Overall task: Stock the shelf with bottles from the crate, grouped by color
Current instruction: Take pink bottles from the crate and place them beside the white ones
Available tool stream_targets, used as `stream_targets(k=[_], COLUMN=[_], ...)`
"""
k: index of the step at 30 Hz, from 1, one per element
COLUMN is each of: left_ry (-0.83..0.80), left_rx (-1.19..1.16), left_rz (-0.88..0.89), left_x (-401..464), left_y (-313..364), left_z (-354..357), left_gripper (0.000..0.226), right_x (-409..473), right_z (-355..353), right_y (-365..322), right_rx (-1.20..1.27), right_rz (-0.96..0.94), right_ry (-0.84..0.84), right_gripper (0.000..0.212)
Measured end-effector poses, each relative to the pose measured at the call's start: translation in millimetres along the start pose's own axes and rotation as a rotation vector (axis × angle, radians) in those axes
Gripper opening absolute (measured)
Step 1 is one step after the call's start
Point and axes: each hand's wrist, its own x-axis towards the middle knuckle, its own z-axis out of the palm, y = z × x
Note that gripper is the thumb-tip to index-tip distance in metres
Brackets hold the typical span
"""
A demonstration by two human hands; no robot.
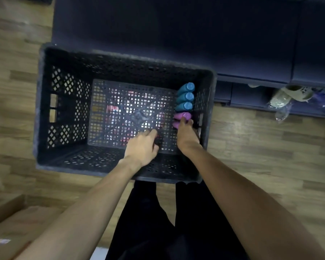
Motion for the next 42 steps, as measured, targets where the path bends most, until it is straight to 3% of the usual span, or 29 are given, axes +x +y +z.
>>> stream_targets(k=[2, 6, 14, 21, 24, 28, 32, 37, 42], left_ry=[-0.008, -0.025, 0.003, 0.005, 0.009, 0.008, -0.017, 0.048, 0.126], left_rx=[0.015, 0.016, -0.007, -0.015, -0.02, 0.003, 0.08, 0.104, 0.185], left_rz=[0.026, 0.025, 0.044, 0.052, 0.044, 0.039, 0.054, 0.103, 0.179], left_x=[-2, -4, 5, 5, -5, -24, -38, -48, -52], left_y=[-3, -6, -7, -10, -13, -18, -15, -2, 10], left_z=[4, 10, 6, 5, -3, -25, -56, -101, -144], left_gripper=[0.027, 0.029, 0.027, 0.027, 0.026, 0.026, 0.028, 0.031, 0.025], right_x=[6, 15, 34, 40, 22, -13, -54, -97, -140], right_z=[8, 11, 20, 28, 22, -4, -40, -85, -130], right_y=[1, -2, 7, 12, 5, -5, -12, -25, -45], right_rx=[0.053, 0.021, -0.163, -0.132, -0.072, 0.051, -0.072, -0.006, 0.008], right_rz=[-0.001, 0.134, -0.101, -0.07, -0.034, 0.012, -0.027, -0.067, -0.205], right_ry=[0.047, 0.041, -0.003, 0.03, 0.032, 0.045, 0.094, 0.198, 0.364], right_gripper=[0.041, 0.05, 0.048, 0.058, 0.044, 0.047, 0.054, 0.029, 0.026])
